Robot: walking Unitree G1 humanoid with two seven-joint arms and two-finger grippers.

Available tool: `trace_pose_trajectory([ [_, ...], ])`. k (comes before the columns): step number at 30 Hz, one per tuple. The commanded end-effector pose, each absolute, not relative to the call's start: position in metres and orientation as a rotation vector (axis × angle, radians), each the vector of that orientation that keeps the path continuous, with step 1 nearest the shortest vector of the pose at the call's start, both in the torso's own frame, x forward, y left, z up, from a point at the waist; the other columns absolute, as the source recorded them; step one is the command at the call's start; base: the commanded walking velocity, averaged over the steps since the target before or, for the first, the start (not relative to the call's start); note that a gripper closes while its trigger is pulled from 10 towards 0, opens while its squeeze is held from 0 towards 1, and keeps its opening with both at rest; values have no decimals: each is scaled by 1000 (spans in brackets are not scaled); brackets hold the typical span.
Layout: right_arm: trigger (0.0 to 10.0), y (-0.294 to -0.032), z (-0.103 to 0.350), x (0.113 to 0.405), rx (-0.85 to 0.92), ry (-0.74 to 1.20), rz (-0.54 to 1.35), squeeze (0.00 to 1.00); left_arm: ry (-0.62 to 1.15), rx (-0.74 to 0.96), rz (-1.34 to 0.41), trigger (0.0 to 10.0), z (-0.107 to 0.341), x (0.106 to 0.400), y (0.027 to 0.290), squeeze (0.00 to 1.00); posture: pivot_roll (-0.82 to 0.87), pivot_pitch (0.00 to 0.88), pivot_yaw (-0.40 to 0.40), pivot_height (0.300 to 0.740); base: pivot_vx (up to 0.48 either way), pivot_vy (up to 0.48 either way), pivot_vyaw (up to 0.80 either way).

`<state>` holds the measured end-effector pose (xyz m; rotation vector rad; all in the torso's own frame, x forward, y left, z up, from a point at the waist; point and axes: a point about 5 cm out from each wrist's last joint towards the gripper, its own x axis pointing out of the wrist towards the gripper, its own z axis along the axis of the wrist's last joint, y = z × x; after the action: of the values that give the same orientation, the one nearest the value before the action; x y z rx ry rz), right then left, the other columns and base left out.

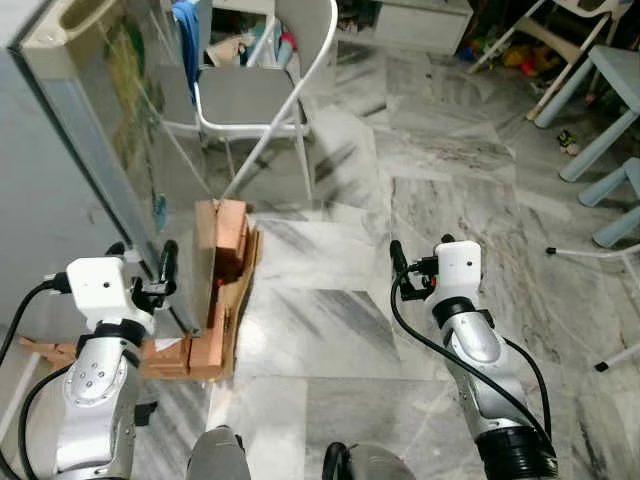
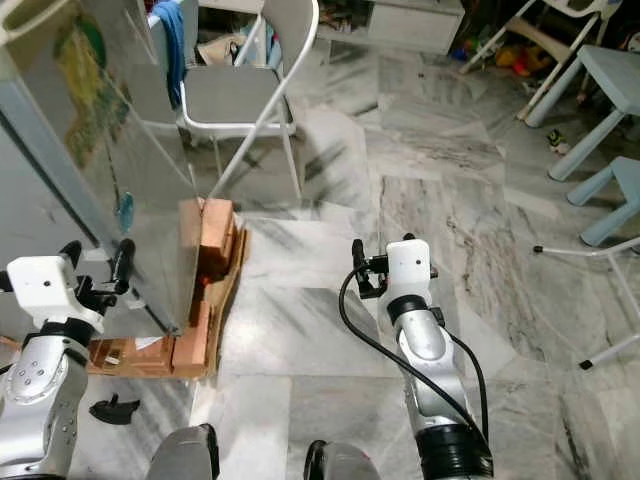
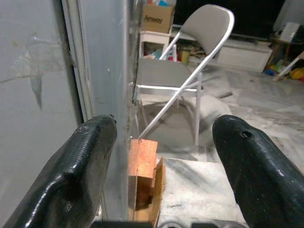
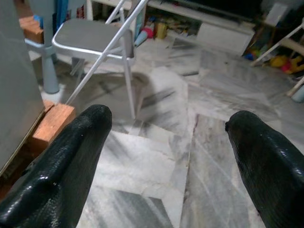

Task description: Restocking fridge

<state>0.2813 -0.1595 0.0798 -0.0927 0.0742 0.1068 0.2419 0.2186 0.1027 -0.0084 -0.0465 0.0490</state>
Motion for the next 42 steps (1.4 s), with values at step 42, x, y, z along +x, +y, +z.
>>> trace_pose_trajectory([
  [42,10000,-159,83,278,-81,90,121,0,-61,124,56,10000,113,287,239,0,111,164,-102,740,51,0,0],
])
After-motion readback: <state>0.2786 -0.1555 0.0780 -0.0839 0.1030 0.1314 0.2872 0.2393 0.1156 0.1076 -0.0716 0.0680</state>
